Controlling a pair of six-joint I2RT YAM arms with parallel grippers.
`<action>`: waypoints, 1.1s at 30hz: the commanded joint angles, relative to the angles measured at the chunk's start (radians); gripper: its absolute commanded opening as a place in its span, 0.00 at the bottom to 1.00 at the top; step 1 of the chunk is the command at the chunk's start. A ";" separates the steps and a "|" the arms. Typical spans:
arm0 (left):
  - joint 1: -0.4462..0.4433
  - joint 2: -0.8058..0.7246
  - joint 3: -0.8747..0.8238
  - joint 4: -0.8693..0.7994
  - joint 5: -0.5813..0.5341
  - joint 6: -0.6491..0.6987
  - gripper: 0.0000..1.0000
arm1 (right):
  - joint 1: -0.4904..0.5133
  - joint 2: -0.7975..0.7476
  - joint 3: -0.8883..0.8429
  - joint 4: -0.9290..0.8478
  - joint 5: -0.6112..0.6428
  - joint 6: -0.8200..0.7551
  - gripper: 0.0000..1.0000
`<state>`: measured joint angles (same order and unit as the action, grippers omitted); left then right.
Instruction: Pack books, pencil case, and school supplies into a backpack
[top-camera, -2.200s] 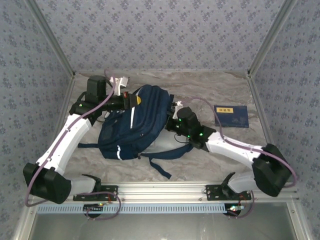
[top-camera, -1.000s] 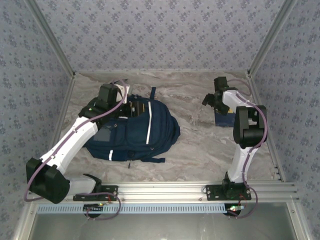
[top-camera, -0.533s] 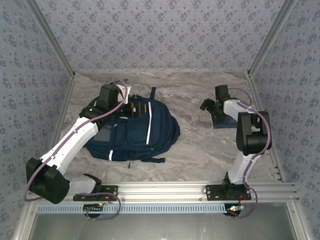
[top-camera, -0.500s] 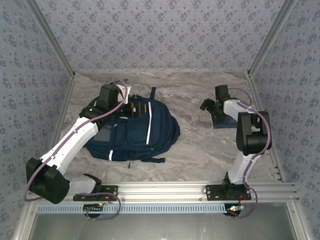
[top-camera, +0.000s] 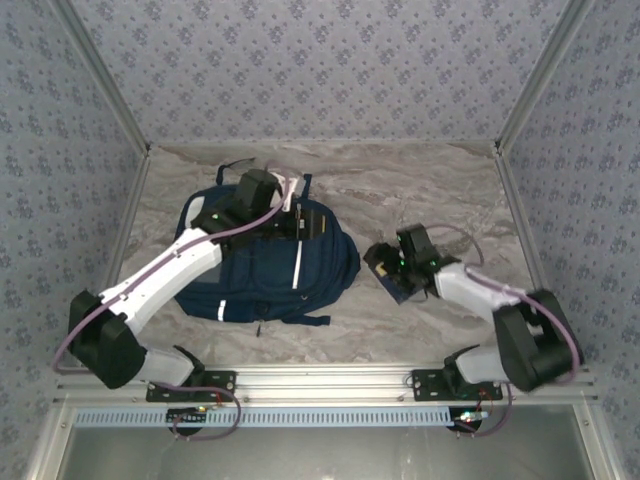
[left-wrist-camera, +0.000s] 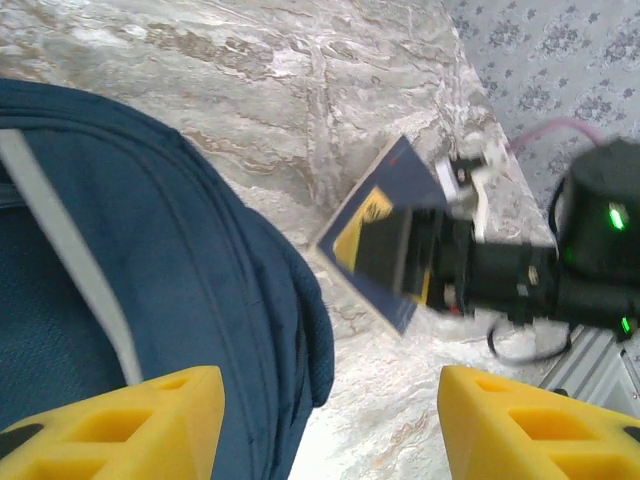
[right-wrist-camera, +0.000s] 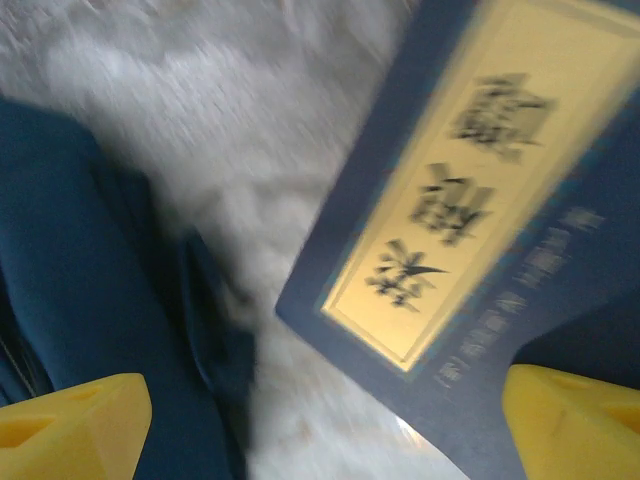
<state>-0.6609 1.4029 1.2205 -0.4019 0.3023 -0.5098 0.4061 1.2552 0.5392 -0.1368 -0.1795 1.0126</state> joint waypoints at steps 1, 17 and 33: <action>-0.031 0.057 0.067 0.036 -0.035 -0.009 0.58 | -0.046 -0.218 -0.097 -0.161 0.023 0.086 0.92; -0.228 0.888 0.791 -0.134 0.069 0.004 0.58 | -0.535 -0.257 -0.094 -0.129 -0.102 -0.086 0.91; -0.249 1.139 0.982 -0.218 0.080 0.034 0.58 | -0.547 -0.003 -0.126 0.141 -0.237 -0.070 0.89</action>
<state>-0.8978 2.5175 2.1769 -0.5793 0.3702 -0.4870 -0.1493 1.2057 0.4309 -0.1051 -0.3717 0.9382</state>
